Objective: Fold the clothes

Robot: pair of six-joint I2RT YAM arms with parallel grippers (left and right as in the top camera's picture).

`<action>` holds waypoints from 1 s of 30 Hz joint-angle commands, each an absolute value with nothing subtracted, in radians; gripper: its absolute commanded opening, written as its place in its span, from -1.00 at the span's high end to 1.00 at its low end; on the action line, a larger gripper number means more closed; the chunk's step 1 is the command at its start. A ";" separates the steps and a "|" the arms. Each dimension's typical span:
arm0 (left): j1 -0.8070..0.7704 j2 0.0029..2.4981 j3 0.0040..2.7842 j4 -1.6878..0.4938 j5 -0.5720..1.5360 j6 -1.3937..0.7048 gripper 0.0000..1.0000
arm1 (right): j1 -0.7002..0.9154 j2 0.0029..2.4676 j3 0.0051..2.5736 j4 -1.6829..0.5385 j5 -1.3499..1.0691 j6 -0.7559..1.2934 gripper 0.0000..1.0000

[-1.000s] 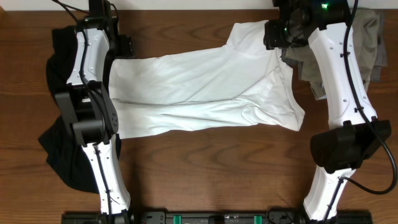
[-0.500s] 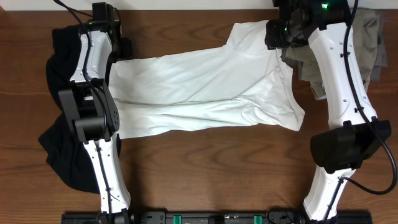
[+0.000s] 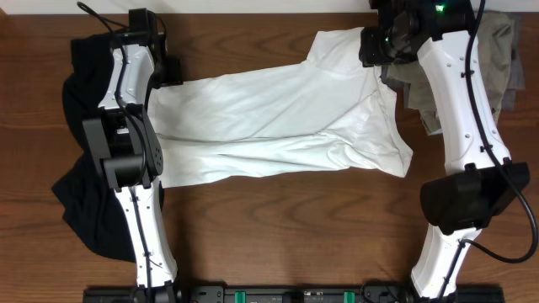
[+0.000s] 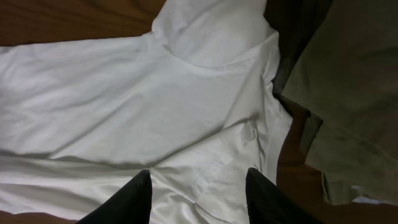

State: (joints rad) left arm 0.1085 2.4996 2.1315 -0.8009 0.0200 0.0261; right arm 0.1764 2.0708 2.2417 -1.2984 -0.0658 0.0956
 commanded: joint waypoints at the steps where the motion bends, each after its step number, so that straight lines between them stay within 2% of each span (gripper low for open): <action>1: 0.111 2.545 2.150 -0.803 0.006 0.029 -0.30 | 0.184 2.061 2.262 -1.302 -0.056 0.099 0.07; 4: 0.111 2.546 2.150 -0.797 0.006 0.029 -0.29 | 0.184 2.061 2.262 -1.301 -0.055 0.099 0.07; 6: 0.111 2.546 2.150 -0.791 0.006 0.029 -0.19 | 0.184 2.061 2.262 -1.299 -0.055 0.099 0.08; 8: 0.111 2.546 2.150 -0.791 0.006 0.029 0.00 | 0.184 2.061 2.262 -1.297 -0.055 0.099 0.09; 11: 0.111 2.546 2.150 -0.795 0.006 0.029 0.42 | 0.184 2.061 2.262 -1.285 -0.055 0.099 0.10; 14: 0.111 2.546 2.150 -0.803 0.006 0.029 0.74 | 0.184 2.061 2.262 -1.261 -0.056 0.100 0.12; 16: 0.111 2.546 2.150 -0.813 0.006 0.028 0.88 | 0.184 2.061 2.262 -1.238 -0.055 0.100 0.13; 22: 0.111 2.533 2.150 -0.851 0.006 0.006 0.88 | 0.187 2.064 2.262 -1.120 -0.032 0.101 0.27; 25: 0.112 2.506 2.150 -0.863 0.006 -0.021 0.88 | 0.192 2.082 2.262 -1.037 0.002 0.109 0.27; 30: 0.112 2.466 2.150 -0.862 0.006 -0.021 0.88 | 0.190 2.170 2.262 -0.947 0.035 0.112 0.06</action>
